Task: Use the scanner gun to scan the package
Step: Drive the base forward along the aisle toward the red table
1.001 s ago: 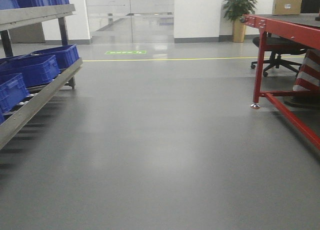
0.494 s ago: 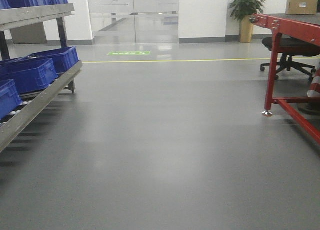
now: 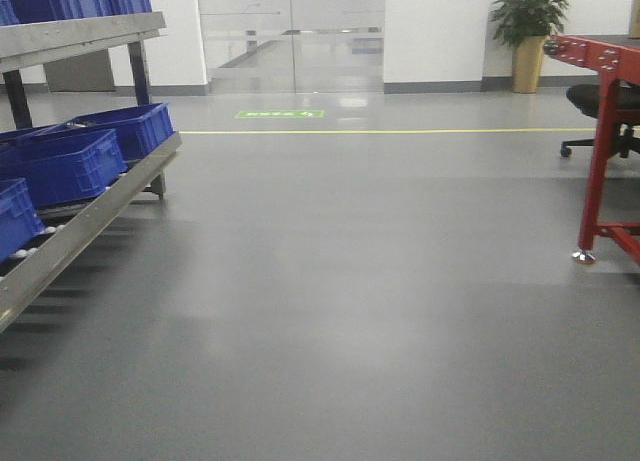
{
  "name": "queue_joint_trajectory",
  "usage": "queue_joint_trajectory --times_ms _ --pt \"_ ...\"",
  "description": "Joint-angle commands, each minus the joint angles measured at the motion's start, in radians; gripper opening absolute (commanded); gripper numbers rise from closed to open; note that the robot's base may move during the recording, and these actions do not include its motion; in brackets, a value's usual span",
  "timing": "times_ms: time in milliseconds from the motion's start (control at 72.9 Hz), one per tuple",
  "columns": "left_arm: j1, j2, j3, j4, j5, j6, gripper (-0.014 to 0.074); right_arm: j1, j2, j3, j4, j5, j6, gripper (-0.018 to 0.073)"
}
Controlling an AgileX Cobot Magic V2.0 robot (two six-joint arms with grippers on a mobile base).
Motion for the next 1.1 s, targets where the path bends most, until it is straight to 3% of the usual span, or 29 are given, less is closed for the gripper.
queue_joint_trajectory --times_ms 0,1084 --pt "-0.002 -0.003 -0.004 0.001 -0.012 0.0 -0.0101 -0.001 -0.002 0.001 -0.006 -0.023 0.0 -0.0169" --pt "-0.002 -0.003 -0.004 0.001 -0.012 0.0 -0.0101 -0.001 -0.002 0.001 -0.006 -0.023 0.0 -0.0169"
